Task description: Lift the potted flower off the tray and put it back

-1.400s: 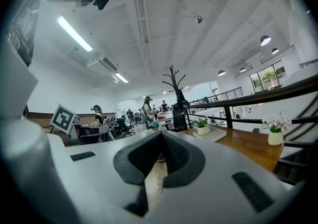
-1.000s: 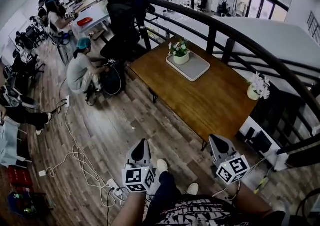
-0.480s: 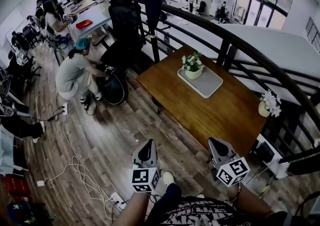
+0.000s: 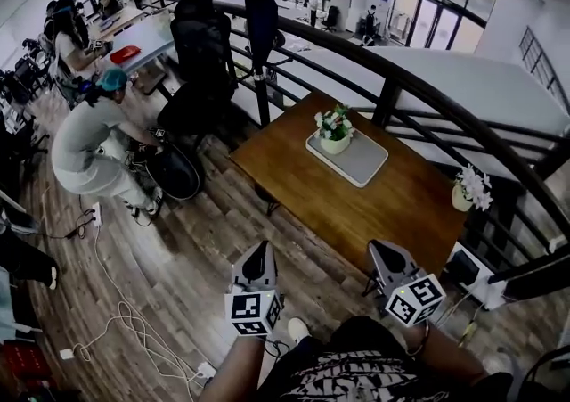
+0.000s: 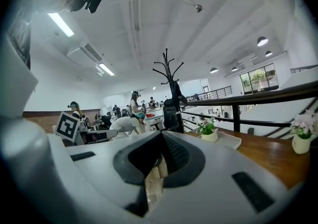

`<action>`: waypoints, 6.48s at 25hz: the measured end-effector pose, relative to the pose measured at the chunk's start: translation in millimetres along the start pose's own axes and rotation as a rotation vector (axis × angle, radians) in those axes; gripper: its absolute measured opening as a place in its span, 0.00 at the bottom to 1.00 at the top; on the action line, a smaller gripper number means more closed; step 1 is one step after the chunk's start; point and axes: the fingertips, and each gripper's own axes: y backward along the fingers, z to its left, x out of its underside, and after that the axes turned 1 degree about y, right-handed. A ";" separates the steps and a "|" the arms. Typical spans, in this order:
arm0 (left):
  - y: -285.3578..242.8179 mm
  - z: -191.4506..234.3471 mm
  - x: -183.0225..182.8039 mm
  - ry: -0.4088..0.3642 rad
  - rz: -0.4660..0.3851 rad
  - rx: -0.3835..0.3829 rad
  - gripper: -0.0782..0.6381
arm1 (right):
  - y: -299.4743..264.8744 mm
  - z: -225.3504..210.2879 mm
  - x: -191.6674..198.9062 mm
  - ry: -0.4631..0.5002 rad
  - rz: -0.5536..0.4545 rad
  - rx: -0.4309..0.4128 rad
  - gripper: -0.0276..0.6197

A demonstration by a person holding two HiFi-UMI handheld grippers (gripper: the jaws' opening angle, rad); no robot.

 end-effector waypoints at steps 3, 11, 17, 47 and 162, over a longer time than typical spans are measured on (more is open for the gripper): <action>-13.1 -6.2 -2.1 -0.001 -0.002 0.040 0.12 | -2.1 -10.1 -3.3 -0.002 0.000 0.039 0.04; -66.7 -12.4 -0.7 0.001 0.059 0.109 0.12 | -24.4 -61.0 -21.8 0.043 -0.031 0.124 0.04; -144.1 -23.6 -2.0 -0.033 0.105 0.149 0.12 | -61.7 -119.5 -22.9 0.041 -0.042 0.155 0.04; -349.2 -2.7 -2.4 -0.076 0.217 0.243 0.12 | -196.0 -250.3 -37.8 -0.030 -0.007 0.236 0.04; -387.6 21.3 215.3 -0.341 0.307 0.212 0.74 | -166.1 -243.1 14.3 -0.083 0.093 0.189 0.04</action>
